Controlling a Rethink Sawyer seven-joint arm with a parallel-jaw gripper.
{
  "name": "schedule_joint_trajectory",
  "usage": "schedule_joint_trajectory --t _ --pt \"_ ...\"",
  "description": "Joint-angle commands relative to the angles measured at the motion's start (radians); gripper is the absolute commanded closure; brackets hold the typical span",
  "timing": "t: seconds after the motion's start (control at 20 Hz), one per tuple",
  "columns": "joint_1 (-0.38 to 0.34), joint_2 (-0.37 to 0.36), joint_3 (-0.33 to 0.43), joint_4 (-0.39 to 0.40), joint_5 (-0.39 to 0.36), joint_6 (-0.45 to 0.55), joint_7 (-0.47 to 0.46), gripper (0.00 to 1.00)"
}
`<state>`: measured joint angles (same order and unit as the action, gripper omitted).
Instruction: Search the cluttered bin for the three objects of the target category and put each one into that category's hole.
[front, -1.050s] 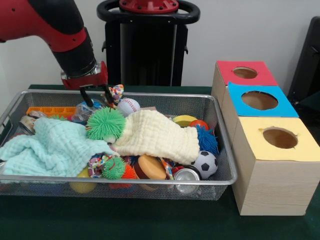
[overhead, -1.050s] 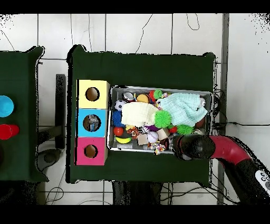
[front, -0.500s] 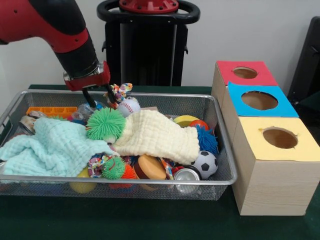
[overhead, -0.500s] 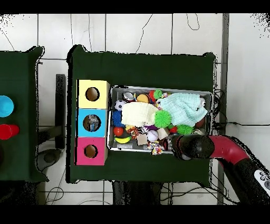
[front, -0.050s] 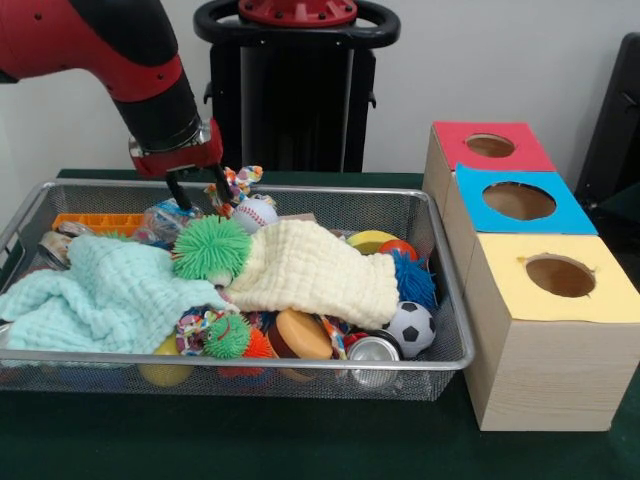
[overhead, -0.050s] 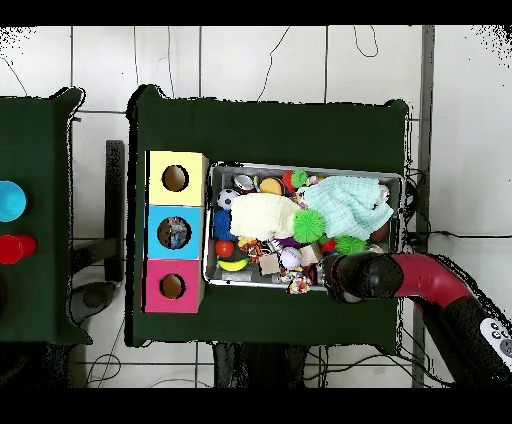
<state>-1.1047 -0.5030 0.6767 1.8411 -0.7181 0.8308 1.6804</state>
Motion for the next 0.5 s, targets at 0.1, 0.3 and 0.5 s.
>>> schedule_joint_trajectory --t 0.1,0.3,0.5 --pt "0.034 -0.075 -0.034 -0.058 -0.043 0.114 -0.185 0.00" --pt "0.040 -0.104 -0.040 -0.070 -0.047 0.108 -0.183 0.00" --pt "0.046 -0.135 -0.046 -0.097 -0.039 0.119 -0.177 0.00"
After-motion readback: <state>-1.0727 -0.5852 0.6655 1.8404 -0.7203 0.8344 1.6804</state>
